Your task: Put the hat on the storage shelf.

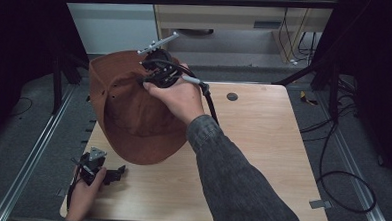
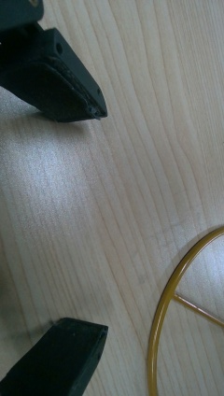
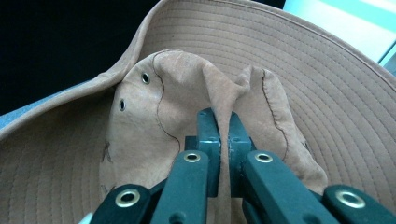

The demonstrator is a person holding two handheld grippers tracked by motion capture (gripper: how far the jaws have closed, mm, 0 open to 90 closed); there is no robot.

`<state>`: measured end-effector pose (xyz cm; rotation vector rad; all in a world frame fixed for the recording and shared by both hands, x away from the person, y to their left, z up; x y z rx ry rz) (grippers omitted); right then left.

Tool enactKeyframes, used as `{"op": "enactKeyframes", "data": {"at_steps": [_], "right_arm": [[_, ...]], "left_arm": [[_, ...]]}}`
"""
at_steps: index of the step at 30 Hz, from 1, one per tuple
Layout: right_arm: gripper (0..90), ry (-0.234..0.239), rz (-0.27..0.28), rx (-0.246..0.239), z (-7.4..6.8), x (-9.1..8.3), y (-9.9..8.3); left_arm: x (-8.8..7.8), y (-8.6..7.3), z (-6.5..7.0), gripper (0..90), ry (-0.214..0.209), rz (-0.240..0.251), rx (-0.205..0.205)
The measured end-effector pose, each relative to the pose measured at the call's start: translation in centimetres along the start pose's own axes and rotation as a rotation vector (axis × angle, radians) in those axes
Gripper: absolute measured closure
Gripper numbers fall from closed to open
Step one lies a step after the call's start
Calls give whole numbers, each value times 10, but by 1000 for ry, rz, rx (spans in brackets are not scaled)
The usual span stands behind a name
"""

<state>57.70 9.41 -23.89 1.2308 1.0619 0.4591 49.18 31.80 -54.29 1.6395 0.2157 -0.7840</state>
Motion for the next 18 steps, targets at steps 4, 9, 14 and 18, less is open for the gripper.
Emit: {"op": "enactKeyframes", "data": {"at_steps": [4, 9, 14, 18], "right_arm": [[888, -1, -12, 3, 1, 4, -1], [886, -2, -20, 7, 2, 9, -3], [881, -1, -29, 9, 2, 12, -6], [878, 4, -36, 5, -1, 16, -8]], "left_arm": [[0, 0, 0, 0, 0, 0, 0], [0, 0, 0, 0, 0, 0, 0], [0, 0, 0, 0, 0, 0, 0], [0, 0, 0, 0, 0, 0, 0]]}}
Point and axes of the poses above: each handheld gripper's, and its own axes: x roughly forward along the jaws, y roughly out of its top, z roughly to its right, the point moved 5 cm from there along x, roughly forward along the jaws, and after that the axes turned 9 degrees about z, right-handed, at the moved point
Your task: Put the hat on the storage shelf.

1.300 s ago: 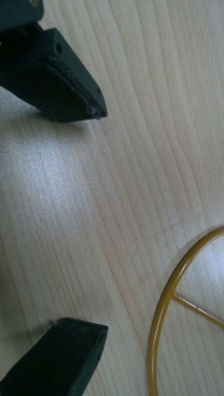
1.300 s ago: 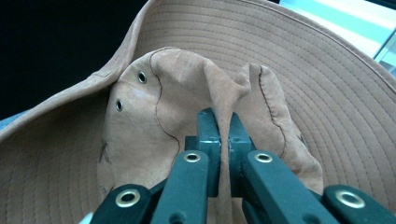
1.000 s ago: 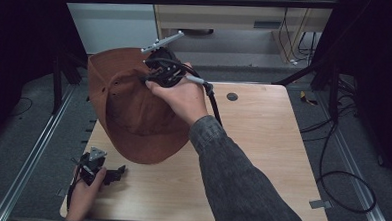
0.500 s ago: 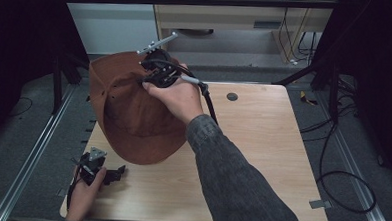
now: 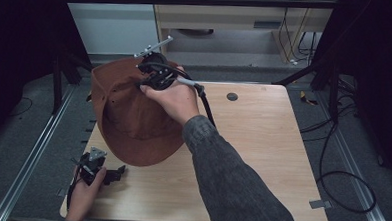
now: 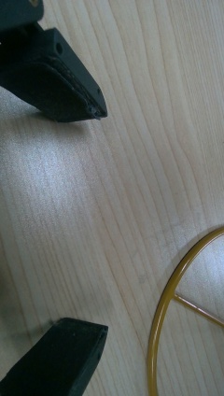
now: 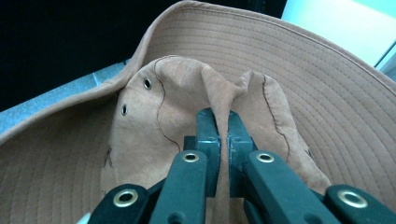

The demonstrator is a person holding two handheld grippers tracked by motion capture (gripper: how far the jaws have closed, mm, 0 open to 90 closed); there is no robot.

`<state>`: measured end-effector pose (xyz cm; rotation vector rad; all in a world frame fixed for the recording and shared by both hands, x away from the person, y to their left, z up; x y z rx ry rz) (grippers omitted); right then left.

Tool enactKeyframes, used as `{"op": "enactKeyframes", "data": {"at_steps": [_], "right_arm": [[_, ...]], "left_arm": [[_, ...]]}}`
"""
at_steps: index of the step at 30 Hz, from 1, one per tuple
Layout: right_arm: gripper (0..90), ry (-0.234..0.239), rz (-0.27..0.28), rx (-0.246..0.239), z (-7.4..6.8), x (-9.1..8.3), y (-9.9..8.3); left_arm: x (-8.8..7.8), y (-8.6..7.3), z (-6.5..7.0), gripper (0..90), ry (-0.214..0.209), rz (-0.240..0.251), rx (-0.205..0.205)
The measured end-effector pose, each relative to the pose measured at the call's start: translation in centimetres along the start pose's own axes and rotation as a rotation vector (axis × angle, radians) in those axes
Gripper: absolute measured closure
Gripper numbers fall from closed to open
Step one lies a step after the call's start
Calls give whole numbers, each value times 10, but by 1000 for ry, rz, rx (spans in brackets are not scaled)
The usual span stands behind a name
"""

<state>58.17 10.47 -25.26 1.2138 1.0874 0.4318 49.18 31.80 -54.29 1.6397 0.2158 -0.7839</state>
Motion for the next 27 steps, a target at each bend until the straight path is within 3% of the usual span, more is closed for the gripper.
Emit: {"op": "enactKeyframes", "data": {"at_steps": [14, 27], "right_arm": [[852, 14, -3, 2, -2, 6, -3], [717, 18, 17, -2, -6, 5, -3]], "left_arm": [[0, 0, 0, 0, -2, 0, 0], [0, 0, 0, 0, -2, 1, -1]]}}
Point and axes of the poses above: each handheld gripper's, and its own axes: x roughly forward along the jaws, y roughly out of its top, z roughly to its right, the point moved 5 cm from there along x, roughly forward along the jaws, and after that the axes turned 9 degrees about z, right-handed, at the moved point
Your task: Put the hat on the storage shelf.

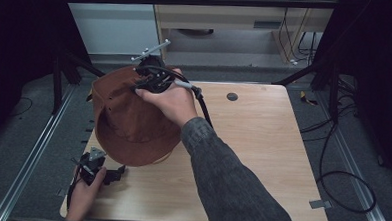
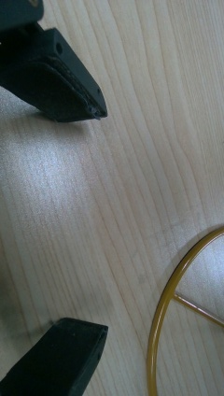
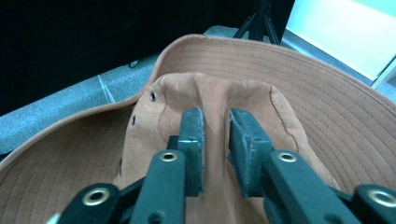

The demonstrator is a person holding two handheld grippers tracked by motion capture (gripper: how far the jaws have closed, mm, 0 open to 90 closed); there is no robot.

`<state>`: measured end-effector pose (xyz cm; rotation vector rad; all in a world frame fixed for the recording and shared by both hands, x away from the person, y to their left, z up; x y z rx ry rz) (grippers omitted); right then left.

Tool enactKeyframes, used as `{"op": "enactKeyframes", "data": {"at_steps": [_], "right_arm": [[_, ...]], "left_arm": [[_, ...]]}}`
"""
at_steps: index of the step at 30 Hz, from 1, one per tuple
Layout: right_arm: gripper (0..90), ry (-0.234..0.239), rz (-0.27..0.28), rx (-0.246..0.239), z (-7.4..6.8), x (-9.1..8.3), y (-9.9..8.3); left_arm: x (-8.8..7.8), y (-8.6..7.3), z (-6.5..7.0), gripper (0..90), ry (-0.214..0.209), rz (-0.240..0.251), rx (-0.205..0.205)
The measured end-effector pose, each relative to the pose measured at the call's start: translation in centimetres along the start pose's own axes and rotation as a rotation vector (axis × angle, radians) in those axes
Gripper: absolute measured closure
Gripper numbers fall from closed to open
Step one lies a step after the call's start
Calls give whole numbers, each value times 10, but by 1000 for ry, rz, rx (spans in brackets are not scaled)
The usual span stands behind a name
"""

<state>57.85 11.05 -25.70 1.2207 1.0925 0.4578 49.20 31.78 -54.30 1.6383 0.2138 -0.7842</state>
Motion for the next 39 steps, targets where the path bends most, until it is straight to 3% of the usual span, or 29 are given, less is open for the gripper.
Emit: {"op": "enactKeyframes", "data": {"at_steps": [13, 26, 39], "right_arm": [[581, -11, 8, 7, 0, -9, -2], [567, -8, 10, 5, -1, -32, -6], [497, -41, 26, 31, 14, -59, -17]], "left_arm": [[0, 0, 0, 0, 0, 0, 0], [0, 0, 0, 0, 1, 0, -1], [0, 0, 0, 0, 0, 0, 0]]}}
Point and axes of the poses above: each handheld gripper's, and its own axes: x roughly forward along the jaws, y roughly out of its top, z roughly to its right, the point moved 5 cm from there along x, roughly forward along the jaws, and after that the axes turned 9 degrees about z, right-handed, at the moved point
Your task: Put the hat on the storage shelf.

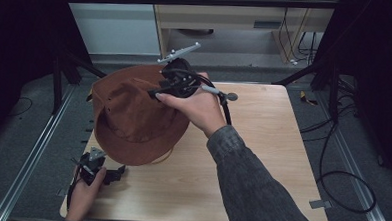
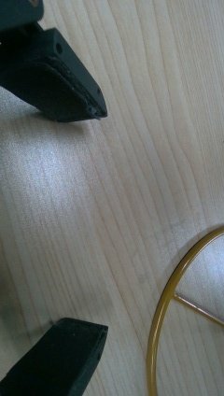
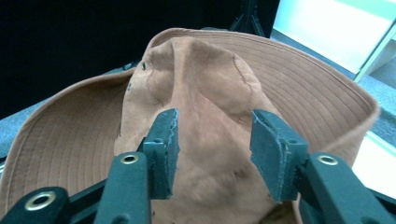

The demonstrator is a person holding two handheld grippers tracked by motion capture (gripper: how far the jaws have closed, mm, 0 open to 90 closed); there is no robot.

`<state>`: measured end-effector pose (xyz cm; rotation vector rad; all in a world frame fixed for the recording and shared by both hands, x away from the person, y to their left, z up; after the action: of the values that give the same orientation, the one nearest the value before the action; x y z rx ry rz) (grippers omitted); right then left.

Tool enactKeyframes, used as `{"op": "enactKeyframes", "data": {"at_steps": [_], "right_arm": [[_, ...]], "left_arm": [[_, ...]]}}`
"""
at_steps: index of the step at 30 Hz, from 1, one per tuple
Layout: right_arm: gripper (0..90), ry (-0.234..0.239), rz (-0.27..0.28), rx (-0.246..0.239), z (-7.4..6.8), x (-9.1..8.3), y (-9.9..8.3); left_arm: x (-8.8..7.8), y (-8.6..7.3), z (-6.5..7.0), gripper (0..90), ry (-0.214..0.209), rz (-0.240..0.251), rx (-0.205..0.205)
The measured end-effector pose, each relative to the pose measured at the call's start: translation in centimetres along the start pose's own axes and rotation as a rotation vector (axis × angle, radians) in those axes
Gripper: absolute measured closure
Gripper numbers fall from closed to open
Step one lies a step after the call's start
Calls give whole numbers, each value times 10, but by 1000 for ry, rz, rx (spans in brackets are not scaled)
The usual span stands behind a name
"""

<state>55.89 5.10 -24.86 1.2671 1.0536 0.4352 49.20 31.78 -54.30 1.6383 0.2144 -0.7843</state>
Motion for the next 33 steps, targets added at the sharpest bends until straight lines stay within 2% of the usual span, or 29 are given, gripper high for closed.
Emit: {"op": "enactKeyframes", "data": {"at_steps": [1, 2, 3, 5, 6, 8, 10, 11, 12, 14, 15, 16, 20, 21, 22, 23, 24, 26, 27, 30, 33], "right_arm": [[454, -11, 5, 2, 2, -6, -2], [454, -11, 5, 2, 2, -6, -2], [396, -27, 14, 4, 6, -13, -4], [329, -41, 20, 10, 10, -19, -7], [329, -41, 20, 10, 10, -19, -7], [252, -61, 23, 21, 15, -28, -11], [174, -101, 29, 26, 24, -43, -18], [174, -101, 29, 26, 24, -43, -18], [141, -120, 28, 31, 30, -53, -25], [118, -144, 44, 38, 35, -63, -31], [118, -144, 44, 38, 35, -63, -31], [106, -154, 55, 47, 41, -74, -39], [90, -175, 73, 54, 51, -94, -57], [90, -175, 73, 54, 51, -94, -57], [83, -188, 70, 53, 56, -103, -68], [83, -188, 70, 53, 56, -103, -68], [83, -202, 64, 55, 61, -111, -81], [83, -205, 62, 63, 62, -113, -86], [83, -213, 55, 74, 65, -118, -98], [89, -220, 38, 93, 71, -120, -118], [109, -243, 1, 91, 76, -118, -139]], "left_arm": [[0, 0, 0, 0, 0, 0, 1], [0, 0, 0, 0, 0, 0, 1], [0, 0, 0, 0, 0, 0, 0], [0, 0, 0, 0, -1, 0, 1], [0, 0, 0, 0, -1, 0, 1], [0, 0, 0, 0, -2, 0, 0], [0, 0, 0, 0, -2, 0, 1], [0, 0, 0, 0, -2, 0, 1], [0, 0, 0, 0, -2, 2, 0], [0, 0, 0, 0, 0, 5, 0], [0, 0, 0, 0, 0, 5, 0], [1, 0, 1, 0, 4, 15, -12], [1, 0, 1, 0, 4, 16, -15], [1, 0, 1, 0, 4, 16, -15], [1, 0, 1, 0, 2, 12, -11], [1, 0, 1, 0, 2, 12, -11], [1, 0, 1, 0, 2, 12, -11], [1, 0, 1, 0, 2, 12, -11], [1, 0, 1, 0, 2, 12, -11], [1, 0, 1, 0, 2, 12, -11], [0, 0, 1, 0, 3, 12, -11]]}}
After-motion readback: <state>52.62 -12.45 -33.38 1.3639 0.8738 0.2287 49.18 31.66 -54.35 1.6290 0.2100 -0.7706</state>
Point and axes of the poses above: each handheld gripper's, and its own axes: x roughly forward along the jaws, y roughly out of its top, z roughly to its right, the point moved 5 cm from there along x, roughly forward along the jaws, and after that the axes turned 9 degrees about z, right-handed, at the moved point
